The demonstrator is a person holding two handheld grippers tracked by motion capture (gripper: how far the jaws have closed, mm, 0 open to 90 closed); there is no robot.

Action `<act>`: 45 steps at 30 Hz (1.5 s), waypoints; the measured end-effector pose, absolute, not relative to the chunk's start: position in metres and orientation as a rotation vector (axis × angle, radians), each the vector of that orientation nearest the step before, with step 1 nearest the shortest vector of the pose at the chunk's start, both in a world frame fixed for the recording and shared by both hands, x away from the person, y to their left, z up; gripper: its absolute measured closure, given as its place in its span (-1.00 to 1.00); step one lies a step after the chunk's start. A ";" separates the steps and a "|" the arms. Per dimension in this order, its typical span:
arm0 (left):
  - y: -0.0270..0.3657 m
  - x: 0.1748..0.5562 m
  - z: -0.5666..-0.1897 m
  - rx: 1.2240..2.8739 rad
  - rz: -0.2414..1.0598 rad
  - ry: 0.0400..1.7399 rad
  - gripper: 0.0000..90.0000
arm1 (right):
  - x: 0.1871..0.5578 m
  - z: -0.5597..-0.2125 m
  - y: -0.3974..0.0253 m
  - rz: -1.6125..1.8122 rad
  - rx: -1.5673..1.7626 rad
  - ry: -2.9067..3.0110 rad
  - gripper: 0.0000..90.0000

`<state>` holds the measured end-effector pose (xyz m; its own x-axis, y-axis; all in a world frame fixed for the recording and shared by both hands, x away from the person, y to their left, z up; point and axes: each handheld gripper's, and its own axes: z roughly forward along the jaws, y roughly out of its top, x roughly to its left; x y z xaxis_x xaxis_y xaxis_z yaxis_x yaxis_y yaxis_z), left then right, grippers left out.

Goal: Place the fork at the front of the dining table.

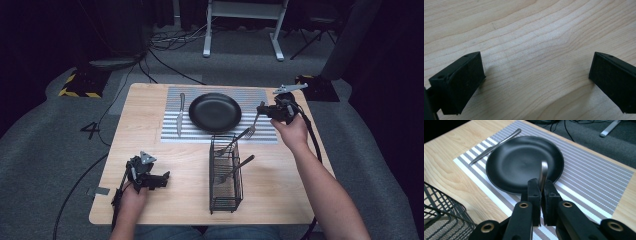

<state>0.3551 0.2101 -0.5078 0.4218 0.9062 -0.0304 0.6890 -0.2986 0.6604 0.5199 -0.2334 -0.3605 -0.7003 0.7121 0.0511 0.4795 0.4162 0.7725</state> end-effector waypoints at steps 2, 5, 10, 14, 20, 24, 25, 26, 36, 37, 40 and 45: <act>0.210 0.355 -0.508 2.080 0.471 1.343 -1.00 | 0.520 -0.364 -0.231 1.161 1.038 2.397 0.91; 0.210 0.355 -0.508 2.080 0.470 1.344 -1.00 | 0.522 -0.368 -0.229 1.166 1.049 2.404 0.91; 0.210 0.355 -0.508 2.080 0.470 1.344 -1.00 | 0.524 -0.369 -0.227 1.171 1.046 2.401 0.90; 0.210 0.355 -0.508 2.080 0.469 1.344 -1.00 | 0.525 -0.370 -0.224 1.159 1.038 2.388 0.88; 0.210 0.355 -0.508 2.080 0.471 1.343 -1.00 | 0.530 -0.373 -0.226 1.135 1.059 2.364 0.80; 0.210 0.355 -0.508 2.078 0.469 1.346 -1.00 | 0.532 -0.376 -0.230 1.100 1.080 2.337 0.52; 0.210 0.355 -0.508 2.075 0.470 1.350 -1.00 | 0.532 -0.377 -0.231 1.096 1.080 2.331 0.49; 0.210 0.355 -0.508 2.074 0.470 1.351 -1.00 | 0.532 -0.377 -0.231 1.096 1.080 2.331 0.49; 0.209 0.354 -0.508 2.069 0.470 1.358 -1.00 | 0.538 -0.389 -0.251 1.088 1.165 2.296 0.40; 0.209 0.354 -0.508 2.069 0.470 1.358 -1.00 | 0.540 -0.391 -0.255 1.072 1.180 2.296 0.38; 0.209 0.354 -0.508 2.068 0.471 1.359 -1.00 | 0.541 -0.393 -0.257 1.056 1.196 2.294 0.35; 0.209 0.354 -0.508 2.068 0.474 1.362 -1.00 | 0.542 -0.403 -0.264 1.032 1.198 2.265 0.28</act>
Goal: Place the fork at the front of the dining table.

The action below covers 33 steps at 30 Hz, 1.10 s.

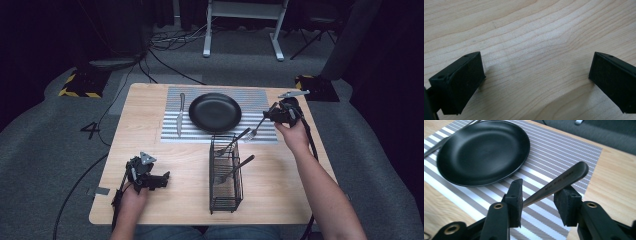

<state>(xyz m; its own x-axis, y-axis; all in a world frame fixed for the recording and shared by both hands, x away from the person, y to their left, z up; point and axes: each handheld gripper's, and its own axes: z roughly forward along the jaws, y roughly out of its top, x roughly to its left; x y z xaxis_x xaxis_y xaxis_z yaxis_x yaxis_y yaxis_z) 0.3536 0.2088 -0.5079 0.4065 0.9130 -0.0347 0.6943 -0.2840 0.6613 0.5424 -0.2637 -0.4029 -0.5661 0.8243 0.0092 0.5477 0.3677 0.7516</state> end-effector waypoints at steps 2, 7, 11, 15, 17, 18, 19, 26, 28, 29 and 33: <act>0.209 0.354 -0.508 2.068 0.473 1.362 -1.00 | 0.543 -0.407 -0.266 1.032 1.212 2.256 0.27; 0.209 0.354 -0.508 2.067 0.474 1.362 -1.00 | 0.545 -0.411 -0.272 1.020 1.257 2.256 0.27; 0.209 0.354 -0.508 2.068 0.473 1.362 -1.00 | 0.547 -0.416 -0.277 1.000 1.288 2.256 0.27; 0.209 0.354 -0.508 2.068 0.474 1.362 -1.00 | 0.548 -0.419 -0.280 0.982 1.301 2.259 0.26; 0.209 0.354 -0.508 2.068 0.474 1.362 -1.00 | 0.549 -0.422 -0.282 0.977 1.316 2.261 0.26; 0.209 0.354 -0.508 2.068 0.474 1.362 -1.00 | 0.549 -0.423 -0.283 0.974 1.322 2.262 0.26; 0.209 0.354 -0.508 2.067 0.473 1.362 -1.00 | 0.549 -0.424 -0.283 0.973 1.325 2.263 0.26; 0.209 0.354 -0.508 2.067 0.474 1.362 -1.00 | 0.549 -0.433 -0.288 0.970 1.340 2.247 0.26; 0.209 0.354 -0.508 2.067 0.473 1.362 -1.00 | 0.551 -0.438 -0.291 0.967 1.367 2.245 0.25; 0.209 0.354 -0.508 2.068 0.474 1.362 -1.00 | 0.551 -0.438 -0.291 0.967 1.367 2.245 0.25; 0.209 0.354 -0.508 2.068 0.474 1.362 -1.00 | 0.554 -0.443 -0.296 1.001 1.400 2.241 0.24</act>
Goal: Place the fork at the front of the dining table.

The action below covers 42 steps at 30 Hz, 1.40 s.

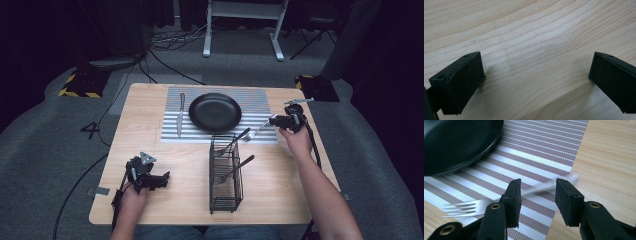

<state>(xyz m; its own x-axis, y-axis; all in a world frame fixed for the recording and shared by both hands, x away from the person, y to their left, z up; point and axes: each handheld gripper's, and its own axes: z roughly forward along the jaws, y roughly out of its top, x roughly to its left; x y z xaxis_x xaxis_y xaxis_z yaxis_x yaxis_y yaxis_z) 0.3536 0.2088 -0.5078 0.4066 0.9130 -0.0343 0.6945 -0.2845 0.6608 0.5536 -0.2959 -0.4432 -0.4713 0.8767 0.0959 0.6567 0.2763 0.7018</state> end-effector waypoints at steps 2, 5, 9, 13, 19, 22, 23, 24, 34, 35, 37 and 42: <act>0.209 0.354 -0.508 2.068 0.474 1.362 -1.00 | 0.555 -0.444 -0.297 1.023 1.420 2.233 0.23; 0.209 0.354 -0.508 2.068 0.474 1.362 -1.00 | 0.555 -0.444 -0.298 1.040 1.433 2.224 0.22; 0.209 0.354 -0.508 2.068 0.474 1.362 -1.00 | 0.553 -0.443 -0.297 1.047 1.448 2.221 0.17; 0.209 0.354 -0.508 2.068 0.474 1.362 -1.00 | 0.553 -0.450 -0.288 1.021 1.537 2.245 0.14; 0.209 0.354 -0.508 2.068 0.474 1.362 -1.00 | 0.557 -0.461 -0.275 1.033 1.605 2.257 0.14; 0.209 0.354 -0.508 2.068 0.474 1.362 -1.00 | 0.559 -0.471 -0.265 0.960 1.663 2.268 0.15; 0.209 0.354 -0.508 2.069 0.474 1.362 -1.00 | 0.559 -0.473 -0.263 0.935 1.696 2.262 0.12; 0.209 0.354 -0.508 2.068 0.474 1.362 -1.00 | 0.560 -0.476 -0.262 0.928 1.733 2.262 0.09; 0.209 0.354 -0.508 2.068 0.474 1.362 -1.00 | 0.561 -0.479 -0.242 0.875 1.697 2.217 0.02; 0.209 0.354 -0.508 2.068 0.473 1.362 -1.00 | 0.561 -0.479 -0.240 0.872 1.687 2.213 0.02; 0.209 0.354 -0.508 2.068 0.473 1.362 -1.00 | 0.564 -0.480 -0.234 0.847 1.662 2.211 0.08; 0.209 0.354 -0.508 2.067 0.473 1.362 -1.00 | 0.567 -0.478 -0.226 0.770 1.556 2.275 0.36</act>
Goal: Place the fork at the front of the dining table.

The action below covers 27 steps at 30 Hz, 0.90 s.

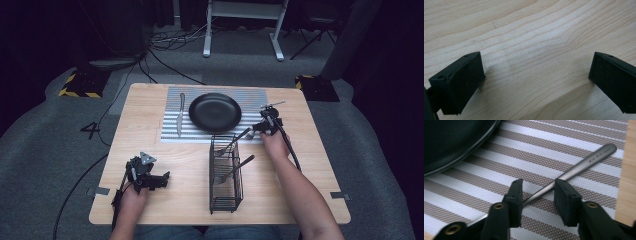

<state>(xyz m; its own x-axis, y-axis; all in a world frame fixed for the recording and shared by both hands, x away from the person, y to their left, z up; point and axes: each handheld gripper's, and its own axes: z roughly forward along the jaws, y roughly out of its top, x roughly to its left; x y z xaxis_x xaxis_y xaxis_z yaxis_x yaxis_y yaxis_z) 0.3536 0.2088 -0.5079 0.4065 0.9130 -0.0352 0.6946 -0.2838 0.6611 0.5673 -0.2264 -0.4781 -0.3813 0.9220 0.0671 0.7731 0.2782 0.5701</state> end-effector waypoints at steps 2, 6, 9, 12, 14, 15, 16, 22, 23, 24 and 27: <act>0.209 0.354 -0.508 2.068 0.473 1.362 -1.00 | 0.568 -0.477 -0.228 0.796 1.584 2.281 0.42; 0.209 0.354 -0.508 2.068 0.474 1.362 -1.00 | 0.567 -0.476 -0.226 0.846 1.553 2.338 0.63; 0.209 0.354 -0.508 2.068 0.474 1.362 -1.00 | 0.566 -0.475 -0.223 0.823 1.514 2.359 0.72; 0.209 0.354 -0.508 2.068 0.474 1.362 -1.00 | 0.566 -0.474 -0.222 0.814 1.484 2.382 0.75; 0.209 0.354 -0.508 2.068 0.474 1.362 -1.00 | 0.568 -0.475 -0.226 0.838 1.501 2.360 0.67; 0.209 0.354 -0.508 2.068 0.474 1.362 -1.00 | 0.569 -0.475 -0.227 0.845 1.508 2.344 0.63; 0.209 0.354 -0.508 2.068 0.474 1.362 -1.00 | 0.570 -0.476 -0.229 0.860 1.529 2.321 0.62; 0.209 0.354 -0.508 2.068 0.473 1.362 -1.00 | 0.574 -0.480 -0.223 0.808 1.506 2.274 0.54; 0.209 0.354 -0.508 2.068 0.474 1.362 -1.00 | 0.575 -0.480 -0.223 0.812 1.507 2.275 0.56; 0.209 0.354 -0.508 2.068 0.473 1.362 -1.00 | 0.576 -0.481 -0.224 0.827 1.506 2.276 0.59; 0.209 0.354 -0.508 2.068 0.474 1.362 -1.00 | 0.580 -0.481 -0.225 0.863 1.535 2.275 0.66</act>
<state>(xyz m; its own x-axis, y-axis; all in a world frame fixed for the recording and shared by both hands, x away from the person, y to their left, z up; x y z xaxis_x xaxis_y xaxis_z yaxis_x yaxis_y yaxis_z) 0.3535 0.2088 -0.5078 0.4064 0.9131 -0.0345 0.6946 -0.2842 0.6609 0.5801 -0.2248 -0.4809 -0.4055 0.9077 0.1078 0.7506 0.2634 0.6059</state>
